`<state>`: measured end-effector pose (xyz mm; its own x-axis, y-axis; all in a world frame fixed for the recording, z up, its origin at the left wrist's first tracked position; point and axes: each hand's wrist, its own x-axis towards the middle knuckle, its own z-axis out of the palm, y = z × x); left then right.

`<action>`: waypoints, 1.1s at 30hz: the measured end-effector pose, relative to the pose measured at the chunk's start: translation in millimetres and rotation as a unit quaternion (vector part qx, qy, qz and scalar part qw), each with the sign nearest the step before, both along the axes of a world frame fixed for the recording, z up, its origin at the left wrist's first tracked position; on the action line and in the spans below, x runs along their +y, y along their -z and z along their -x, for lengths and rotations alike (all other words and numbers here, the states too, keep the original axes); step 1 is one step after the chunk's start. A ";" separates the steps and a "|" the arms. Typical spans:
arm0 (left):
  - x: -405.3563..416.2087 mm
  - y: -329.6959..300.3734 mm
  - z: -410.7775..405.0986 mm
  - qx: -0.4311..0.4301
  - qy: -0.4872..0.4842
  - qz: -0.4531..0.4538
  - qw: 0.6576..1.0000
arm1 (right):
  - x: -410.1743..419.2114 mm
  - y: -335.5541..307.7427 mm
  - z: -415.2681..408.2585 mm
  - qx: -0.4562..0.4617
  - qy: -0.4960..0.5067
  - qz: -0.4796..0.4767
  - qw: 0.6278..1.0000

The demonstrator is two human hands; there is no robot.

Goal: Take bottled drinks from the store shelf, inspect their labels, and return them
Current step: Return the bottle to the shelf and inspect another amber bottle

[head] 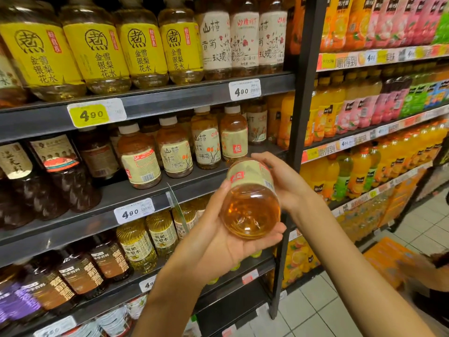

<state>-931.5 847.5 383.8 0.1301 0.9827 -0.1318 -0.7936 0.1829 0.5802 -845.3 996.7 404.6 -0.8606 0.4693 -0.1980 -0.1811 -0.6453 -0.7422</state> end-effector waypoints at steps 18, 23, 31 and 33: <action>0.1 13.0 0.8 0.314 -0.114 -0.066 0.940 | -10.3 -33.5 -6.8 0.101 0.110 -0.291 0.945; 1.2 23.1 -2.7 0.443 -0.154 -0.096 0.878 | -21.3 -33.2 -20.0 0.143 0.103 -0.381 0.908; 13.7 22.9 -3.9 0.545 -0.256 -0.155 0.783 | -30.7 -30.3 -44.4 0.117 0.061 -0.504 0.854; 19.4 24.6 -3.5 0.549 -0.258 -0.148 0.781 | -34.9 -33.4 -47.4 0.136 0.032 -0.559 0.817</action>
<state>-928.0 866.9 359.2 -0.3253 0.8751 0.3583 0.2890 -0.2688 0.9188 -797.9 961.8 438.0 -0.7688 0.2717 0.5789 -0.4437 0.4254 -0.7888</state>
